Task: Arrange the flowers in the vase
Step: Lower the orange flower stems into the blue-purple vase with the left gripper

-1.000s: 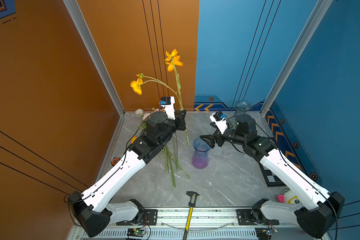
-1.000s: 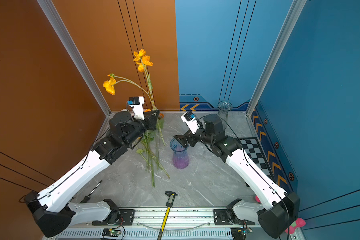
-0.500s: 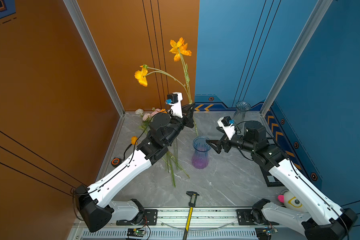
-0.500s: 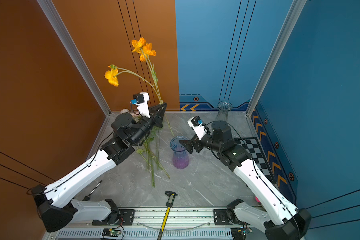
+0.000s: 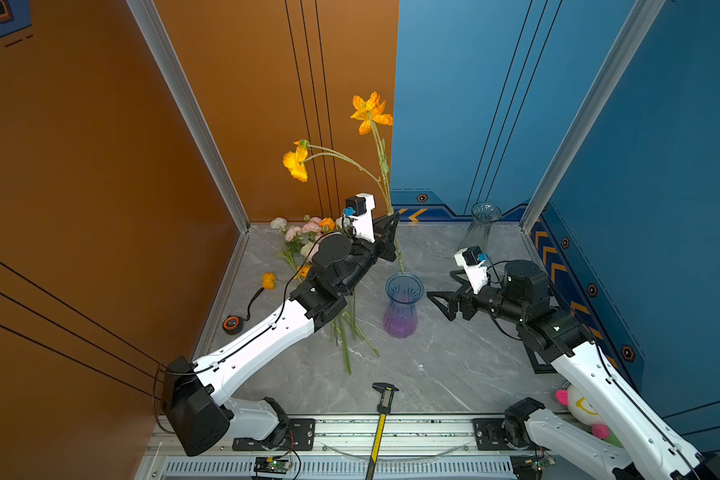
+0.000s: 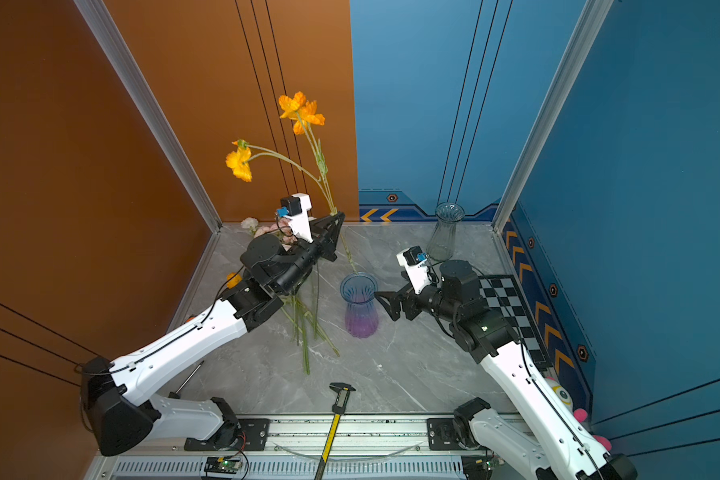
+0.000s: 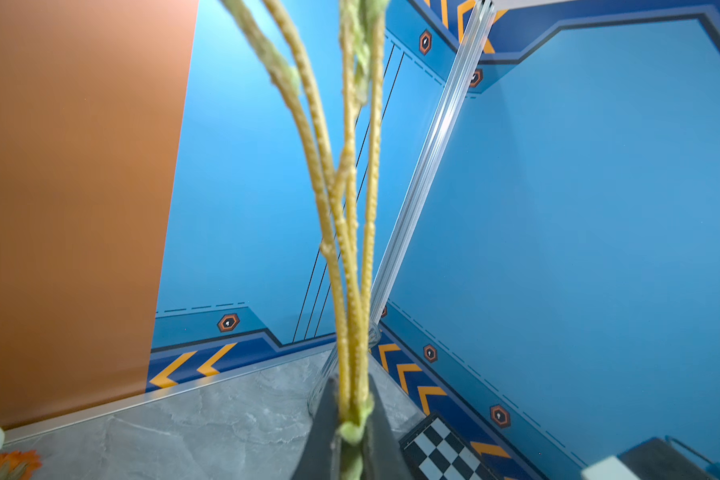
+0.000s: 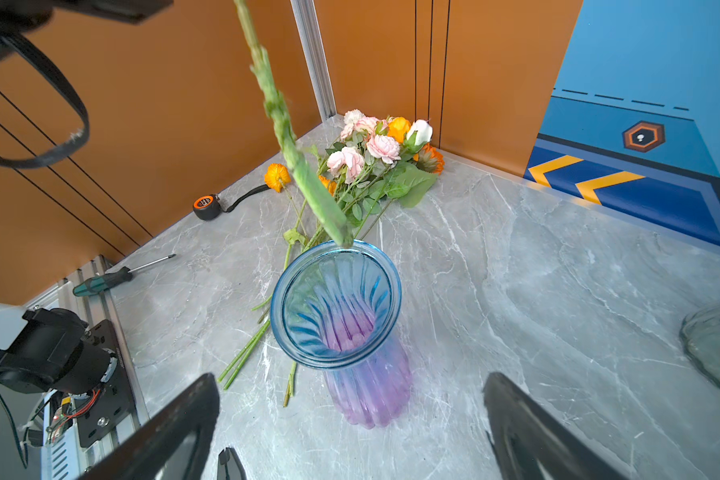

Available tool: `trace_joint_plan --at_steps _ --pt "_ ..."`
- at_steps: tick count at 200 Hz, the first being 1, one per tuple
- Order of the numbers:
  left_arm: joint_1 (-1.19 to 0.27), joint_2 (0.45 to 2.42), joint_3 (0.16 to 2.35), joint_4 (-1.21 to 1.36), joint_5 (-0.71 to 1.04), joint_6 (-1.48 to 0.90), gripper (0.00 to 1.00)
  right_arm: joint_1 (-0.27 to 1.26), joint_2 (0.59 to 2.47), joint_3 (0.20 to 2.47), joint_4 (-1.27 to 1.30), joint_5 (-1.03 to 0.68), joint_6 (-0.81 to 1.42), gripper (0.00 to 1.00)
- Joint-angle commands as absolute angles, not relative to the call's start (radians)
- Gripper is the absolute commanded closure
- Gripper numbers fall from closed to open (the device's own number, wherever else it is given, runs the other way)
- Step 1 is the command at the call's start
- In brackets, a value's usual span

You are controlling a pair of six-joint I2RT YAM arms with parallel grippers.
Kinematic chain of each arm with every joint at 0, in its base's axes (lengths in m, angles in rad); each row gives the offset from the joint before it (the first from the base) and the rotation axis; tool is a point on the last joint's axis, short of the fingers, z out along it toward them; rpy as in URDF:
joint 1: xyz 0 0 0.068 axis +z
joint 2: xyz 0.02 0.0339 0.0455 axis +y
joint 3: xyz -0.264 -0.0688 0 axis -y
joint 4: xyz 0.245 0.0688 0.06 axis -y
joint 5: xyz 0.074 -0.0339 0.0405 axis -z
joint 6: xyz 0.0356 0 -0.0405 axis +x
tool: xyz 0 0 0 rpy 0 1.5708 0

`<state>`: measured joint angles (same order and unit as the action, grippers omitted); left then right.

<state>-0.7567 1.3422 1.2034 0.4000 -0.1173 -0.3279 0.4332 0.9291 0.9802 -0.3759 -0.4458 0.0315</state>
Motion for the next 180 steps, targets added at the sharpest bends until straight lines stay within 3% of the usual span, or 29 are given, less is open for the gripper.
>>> trace_joint_plan --at_steps 1,97,180 --pt "-0.772 1.335 1.154 0.431 -0.08 -0.344 1.0 0.447 0.914 0.966 -0.398 -0.457 0.066 0.0" --pt "-0.794 1.416 1.037 0.434 0.063 -0.312 1.0 0.57 0.948 0.925 -0.372 -0.355 0.077 0.0" --pt "-0.819 1.487 0.986 0.434 0.114 -0.276 0.89 0.575 0.939 0.91 -0.382 -0.338 0.074 0.0"
